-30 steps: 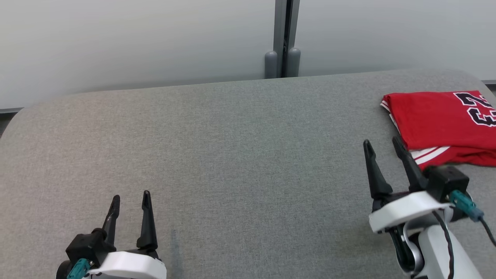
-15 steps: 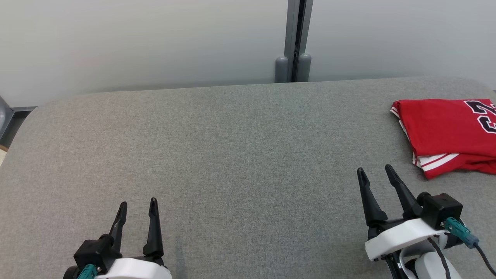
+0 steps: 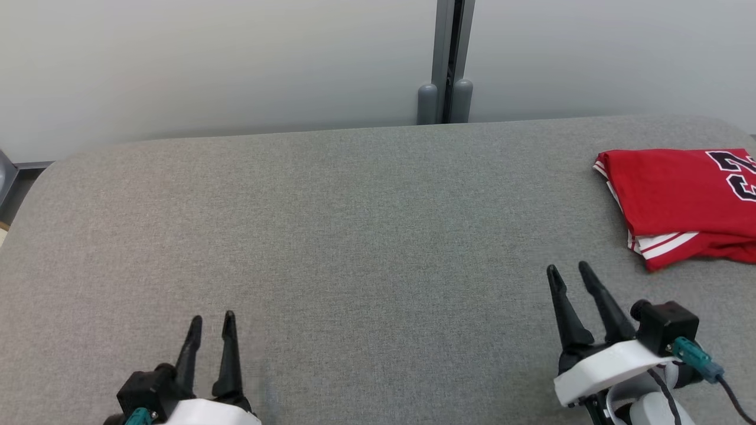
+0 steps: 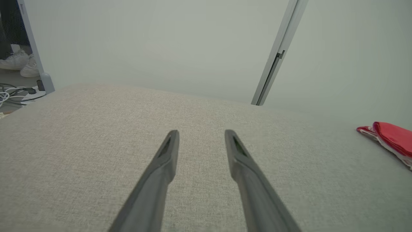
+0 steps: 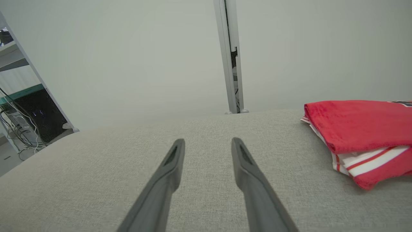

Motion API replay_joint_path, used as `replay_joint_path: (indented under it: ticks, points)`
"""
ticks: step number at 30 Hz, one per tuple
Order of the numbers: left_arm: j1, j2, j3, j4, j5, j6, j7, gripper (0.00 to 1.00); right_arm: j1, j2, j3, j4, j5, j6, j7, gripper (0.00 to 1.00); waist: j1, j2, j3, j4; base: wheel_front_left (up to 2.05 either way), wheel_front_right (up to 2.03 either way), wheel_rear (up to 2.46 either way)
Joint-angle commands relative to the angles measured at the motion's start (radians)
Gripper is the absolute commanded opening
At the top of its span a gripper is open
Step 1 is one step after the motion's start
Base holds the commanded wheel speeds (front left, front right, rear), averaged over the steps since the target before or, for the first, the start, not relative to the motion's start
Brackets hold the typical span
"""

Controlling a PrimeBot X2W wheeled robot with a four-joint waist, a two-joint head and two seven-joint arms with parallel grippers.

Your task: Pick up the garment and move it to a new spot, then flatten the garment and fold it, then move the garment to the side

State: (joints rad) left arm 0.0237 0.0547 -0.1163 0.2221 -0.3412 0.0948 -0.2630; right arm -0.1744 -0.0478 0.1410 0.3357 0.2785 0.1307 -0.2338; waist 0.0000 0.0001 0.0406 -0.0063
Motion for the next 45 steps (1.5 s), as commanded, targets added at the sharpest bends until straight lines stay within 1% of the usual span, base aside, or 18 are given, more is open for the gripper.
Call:
replay_joint_path:
  ticks: [1, 4, 23, 45]
  points:
    - [0.003, -0.002, 0.000, 0.010, -0.003, -0.001, 0.001, 0.00, 0.007, 0.002, 0.000, 0.008, 0.004, 0.000, 0.000, 0.00, 0.0000, -0.0001, 0.000, 0.000, 0.00, 0.00, 0.00]
    - [0.017, -0.008, 0.000, 0.034, -0.014, -0.002, 0.008, 0.00, 0.033, 0.008, 0.001, 0.030, 0.015, 0.000, 0.003, 0.00, 0.0000, -0.0001, 0.000, 0.000, 0.00, 0.00, 0.00]
    - [-0.023, -0.007, 0.058, 0.031, -0.323, -0.058, 0.099, 0.00, 0.040, -0.004, -0.052, -0.002, 0.349, 0.000, 0.079, 0.00, 0.0000, -0.0001, -0.006, 0.001, 0.00, 0.00, 0.00]
    - [-0.059, -0.005, 0.110, 0.027, -0.606, -0.108, 0.182, 0.00, 0.048, -0.011, -0.105, -0.031, 0.651, 0.000, 0.153, 0.00, 0.0000, -0.0001, -0.012, 0.002, 0.00, 0.00, 0.00]
